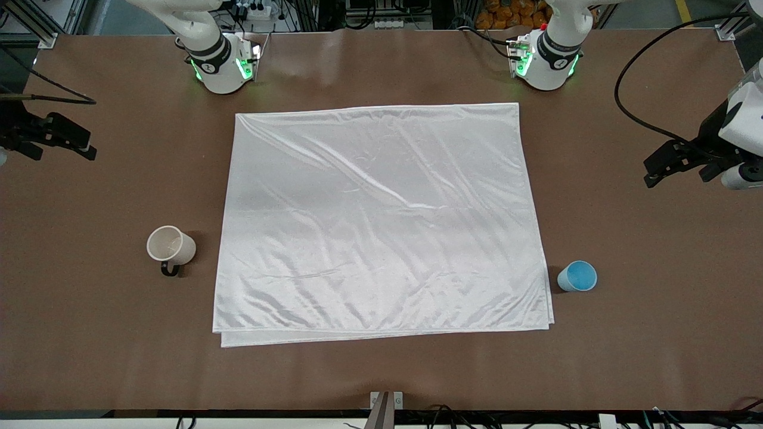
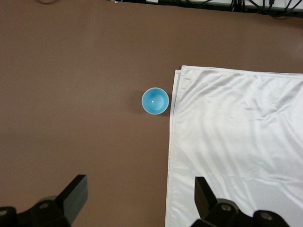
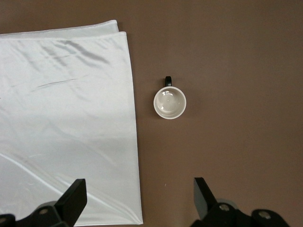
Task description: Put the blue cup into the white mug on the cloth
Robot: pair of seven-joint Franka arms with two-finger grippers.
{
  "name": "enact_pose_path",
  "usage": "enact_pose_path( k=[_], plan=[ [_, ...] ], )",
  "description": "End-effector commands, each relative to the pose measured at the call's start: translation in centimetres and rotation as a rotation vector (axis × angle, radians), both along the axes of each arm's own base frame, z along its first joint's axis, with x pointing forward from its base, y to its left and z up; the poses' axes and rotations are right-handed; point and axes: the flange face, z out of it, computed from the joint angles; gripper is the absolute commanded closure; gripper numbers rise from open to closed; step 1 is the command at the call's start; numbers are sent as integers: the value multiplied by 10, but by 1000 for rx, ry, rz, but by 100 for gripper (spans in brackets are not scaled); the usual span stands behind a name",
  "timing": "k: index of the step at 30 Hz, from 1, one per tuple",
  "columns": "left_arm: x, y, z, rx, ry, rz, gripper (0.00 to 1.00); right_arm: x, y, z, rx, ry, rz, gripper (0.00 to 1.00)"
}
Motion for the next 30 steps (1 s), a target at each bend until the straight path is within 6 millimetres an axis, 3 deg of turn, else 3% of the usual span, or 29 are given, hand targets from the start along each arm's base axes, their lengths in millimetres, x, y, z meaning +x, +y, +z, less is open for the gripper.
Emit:
enact_pose_path(
  k=[1, 30],
  plan=[
    [-7, 1, 7, -6, 3, 10, 0, -1, -2, -1, -2, 7, 8, 0],
    [-6, 0, 6, -8, 5, 7, 0, 5, -5, -9, -9, 14, 4, 0]
  ],
)
